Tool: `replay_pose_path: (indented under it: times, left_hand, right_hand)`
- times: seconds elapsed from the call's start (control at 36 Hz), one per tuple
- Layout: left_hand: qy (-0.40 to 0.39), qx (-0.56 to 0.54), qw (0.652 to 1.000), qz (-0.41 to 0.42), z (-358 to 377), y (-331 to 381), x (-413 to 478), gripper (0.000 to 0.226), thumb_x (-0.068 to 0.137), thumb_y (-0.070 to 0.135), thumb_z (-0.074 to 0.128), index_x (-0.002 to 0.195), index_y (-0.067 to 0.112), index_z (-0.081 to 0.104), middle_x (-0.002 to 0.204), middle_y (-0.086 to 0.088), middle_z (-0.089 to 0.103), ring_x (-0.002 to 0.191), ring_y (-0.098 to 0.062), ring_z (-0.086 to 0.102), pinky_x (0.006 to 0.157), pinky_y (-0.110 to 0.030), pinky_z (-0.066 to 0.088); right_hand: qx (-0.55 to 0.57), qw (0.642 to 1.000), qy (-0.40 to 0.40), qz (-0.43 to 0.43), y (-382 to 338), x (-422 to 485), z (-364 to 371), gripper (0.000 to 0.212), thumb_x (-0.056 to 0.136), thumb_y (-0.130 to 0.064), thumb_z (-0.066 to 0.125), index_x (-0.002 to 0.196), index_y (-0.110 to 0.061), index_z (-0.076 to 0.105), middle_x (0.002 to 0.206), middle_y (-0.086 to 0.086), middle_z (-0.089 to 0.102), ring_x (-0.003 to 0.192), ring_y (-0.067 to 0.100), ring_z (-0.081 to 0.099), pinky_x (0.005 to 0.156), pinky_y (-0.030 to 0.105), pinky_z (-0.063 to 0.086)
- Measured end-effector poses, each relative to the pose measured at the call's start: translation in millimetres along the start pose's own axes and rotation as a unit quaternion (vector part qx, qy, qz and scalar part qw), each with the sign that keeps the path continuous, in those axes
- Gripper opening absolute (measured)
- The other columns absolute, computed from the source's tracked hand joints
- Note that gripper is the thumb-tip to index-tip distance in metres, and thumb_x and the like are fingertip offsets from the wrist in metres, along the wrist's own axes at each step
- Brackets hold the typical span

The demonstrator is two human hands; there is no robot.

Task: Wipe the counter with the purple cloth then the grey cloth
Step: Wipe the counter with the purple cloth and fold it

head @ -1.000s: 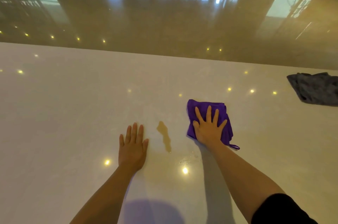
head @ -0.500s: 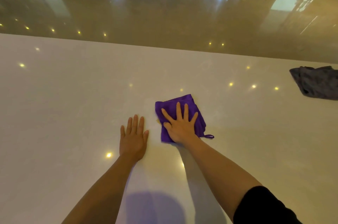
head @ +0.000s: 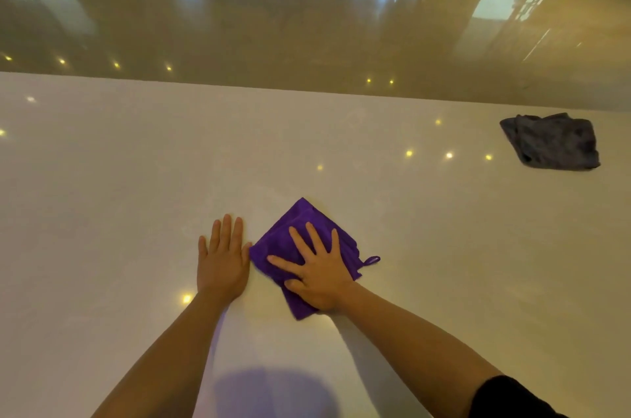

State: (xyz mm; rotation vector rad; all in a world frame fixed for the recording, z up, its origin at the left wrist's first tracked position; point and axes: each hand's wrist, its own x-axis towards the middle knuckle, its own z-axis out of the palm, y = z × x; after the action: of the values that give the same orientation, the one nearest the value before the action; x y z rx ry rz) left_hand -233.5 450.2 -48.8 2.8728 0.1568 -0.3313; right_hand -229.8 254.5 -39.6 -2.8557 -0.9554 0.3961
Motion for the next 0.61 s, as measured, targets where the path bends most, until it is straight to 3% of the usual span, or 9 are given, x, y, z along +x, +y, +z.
replay_pose_path:
  times: [0.11,0.28,0.36,0.44,0.53,0.61]
  left_hand:
    - [0.001,0.000,1.000,-0.006,0.1,0.7,-1.0,0.055,0.097,0.038,0.011,0.145,0.019,-0.009,0.158,-0.005,-0.010,0.145,-0.022,-0.012,0.118,-0.042,-0.005]
    - [-0.003,0.001,1.000,-0.008,0.7,-0.9,0.0,0.055,0.097,0.038,0.010,0.145,0.019,-0.010,0.157,-0.004,-0.011,0.145,-0.021,-0.011,0.118,-0.042,-0.005]
    - [-0.002,-0.003,1.000,-0.005,0.6,-1.9,0.6,0.056,0.096,0.039,0.010,0.144,0.020,-0.011,0.157,-0.004,-0.012,0.145,-0.021,-0.012,0.118,-0.042,-0.005]
    - [0.002,-0.005,1.000,-0.004,1.1,-3.3,0.9,0.056,0.096,0.038,0.011,0.145,0.020,-0.010,0.158,-0.004,-0.010,0.145,-0.022,-0.010,0.118,-0.042,-0.005]
    - [0.002,-0.012,1.000,-0.005,1.4,-3.2,0.0,0.056,0.097,0.038,0.012,0.145,0.020,-0.010,0.158,-0.004,-0.010,0.145,-0.021,-0.010,0.118,-0.042,-0.005]
    - [0.006,-0.018,1.000,-0.007,1.1,-2.8,-0.8,0.055,0.097,0.037,0.013,0.145,0.021,-0.007,0.158,-0.003,-0.009,0.145,-0.020,-0.009,0.118,-0.041,-0.004]
  right_hand:
    - [0.004,1.000,0.004,-0.015,0.2,-27.4,6.1,0.052,0.091,-0.055,0.024,0.139,-0.051,0.006,0.158,0.002,-0.003,0.143,0.036,-0.012,0.091,0.057,-0.033]
    - [-0.033,0.999,0.005,0.008,5.1,-60.9,5.8,0.054,0.087,-0.059,0.024,0.140,-0.046,0.019,0.155,0.003,0.023,0.141,0.039,0.015,0.100,0.068,-0.001]
    - [0.001,1.000,-0.004,0.006,16.3,-69.4,8.7,0.057,0.086,-0.061,0.021,0.140,-0.049,0.006,0.158,-0.002,0.003,0.142,0.036,-0.008,0.097,0.064,-0.021]
    - [-0.015,1.000,0.000,0.018,29.3,-78.0,8.3,0.058,0.086,-0.060,0.024,0.139,-0.051,0.001,0.156,-0.007,-0.004,0.141,0.034,-0.012,0.097,0.066,-0.019]
    - [0.002,0.999,-0.009,0.031,47.4,-83.2,8.2,0.058,0.088,-0.059,0.024,0.133,-0.056,-0.012,0.147,-0.014,-0.024,0.135,0.028,-0.030,0.098,0.057,-0.029]
    - [-0.003,0.998,-0.010,0.057,65.7,-85.3,4.3,0.059,0.089,-0.060,0.025,0.131,-0.055,-0.015,0.148,-0.012,-0.023,0.138,0.028,-0.026,0.103,0.054,-0.026]
